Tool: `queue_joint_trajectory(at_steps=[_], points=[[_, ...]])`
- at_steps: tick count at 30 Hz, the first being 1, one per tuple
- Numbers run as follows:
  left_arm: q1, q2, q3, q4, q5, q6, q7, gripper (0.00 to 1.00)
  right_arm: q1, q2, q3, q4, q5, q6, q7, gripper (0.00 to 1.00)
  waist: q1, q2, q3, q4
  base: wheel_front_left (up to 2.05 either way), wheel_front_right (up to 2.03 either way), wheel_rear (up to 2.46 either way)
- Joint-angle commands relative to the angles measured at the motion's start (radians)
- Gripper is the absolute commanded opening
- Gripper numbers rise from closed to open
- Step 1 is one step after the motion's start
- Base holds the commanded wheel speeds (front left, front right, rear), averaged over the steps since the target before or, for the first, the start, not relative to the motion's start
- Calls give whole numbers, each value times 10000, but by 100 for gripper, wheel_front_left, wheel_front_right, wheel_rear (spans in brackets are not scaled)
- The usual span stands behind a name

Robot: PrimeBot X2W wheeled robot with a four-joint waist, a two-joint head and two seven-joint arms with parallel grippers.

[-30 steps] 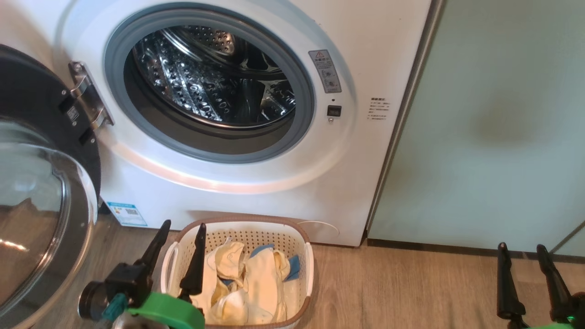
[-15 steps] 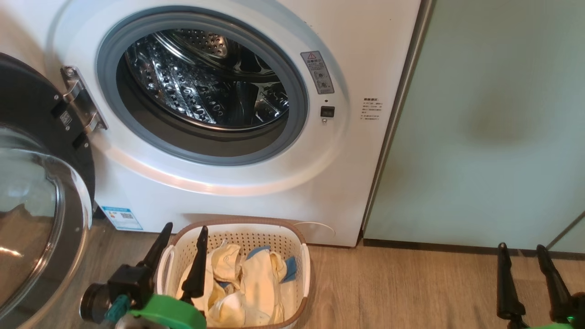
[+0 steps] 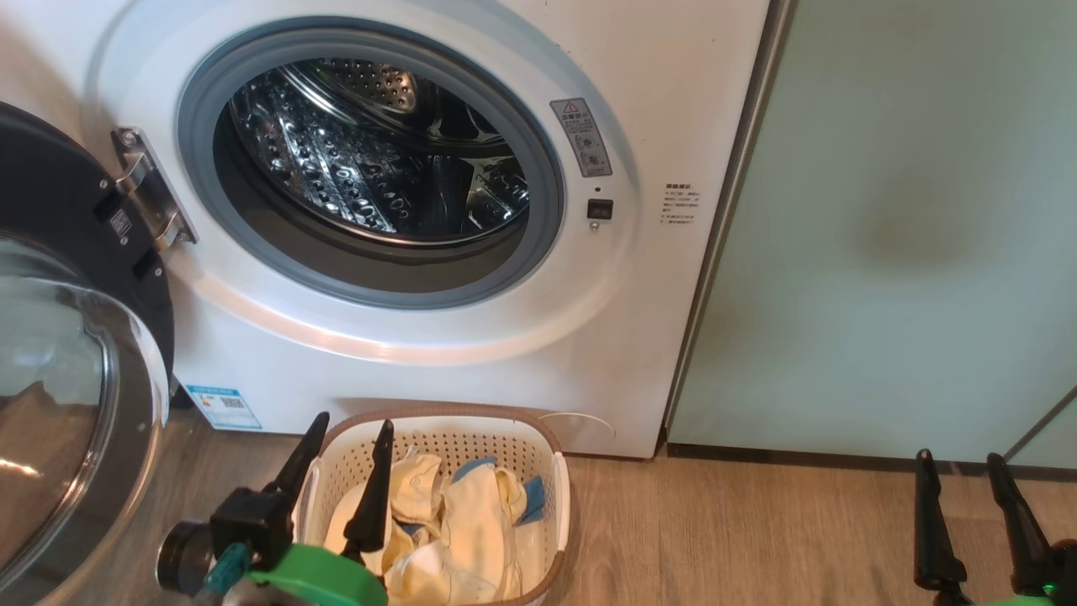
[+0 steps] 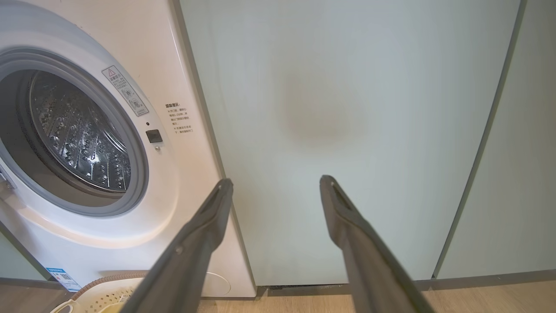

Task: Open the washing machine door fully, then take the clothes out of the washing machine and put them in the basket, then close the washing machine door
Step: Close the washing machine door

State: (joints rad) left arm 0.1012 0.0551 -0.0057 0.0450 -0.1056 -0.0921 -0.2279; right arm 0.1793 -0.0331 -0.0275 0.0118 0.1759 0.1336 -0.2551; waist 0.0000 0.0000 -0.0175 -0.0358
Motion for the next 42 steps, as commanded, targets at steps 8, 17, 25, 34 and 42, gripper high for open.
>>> queue_joint_trajectory(at_steps=[8, 17, 25, 34, 42], points=[[-427, 179, 175, -344, 63, 183, -51, 100, -374, -171, 221, -299, 67, -29, -67, 100, 0, 0, 18, -10, -68, 68, 0], [-474, 247, 72, -359, 14, 207, -49, 100, -366, -171, 193, -299, 107, -29, -67, 100, 0, 0, 61, 62, -179, 178, 1], [-489, 325, 14, -342, -103, 191, -69, 100, -386, -171, 167, -265, 153, -29, -67, 100, 0, 0, 57, 163, -142, 142, 0], [-509, 375, -24, -330, -154, 255, -80, 100, -382, -171, 160, -244, 171, -29, -67, 100, 0, 0, 82, 223, -32, 32, 0], [-488, 406, -58, -359, -195, 343, -106, 100, -371, -171, 139, -248, 128, -29, -67, 100, 0, 0, 84, 245, 0, 0, 0]])
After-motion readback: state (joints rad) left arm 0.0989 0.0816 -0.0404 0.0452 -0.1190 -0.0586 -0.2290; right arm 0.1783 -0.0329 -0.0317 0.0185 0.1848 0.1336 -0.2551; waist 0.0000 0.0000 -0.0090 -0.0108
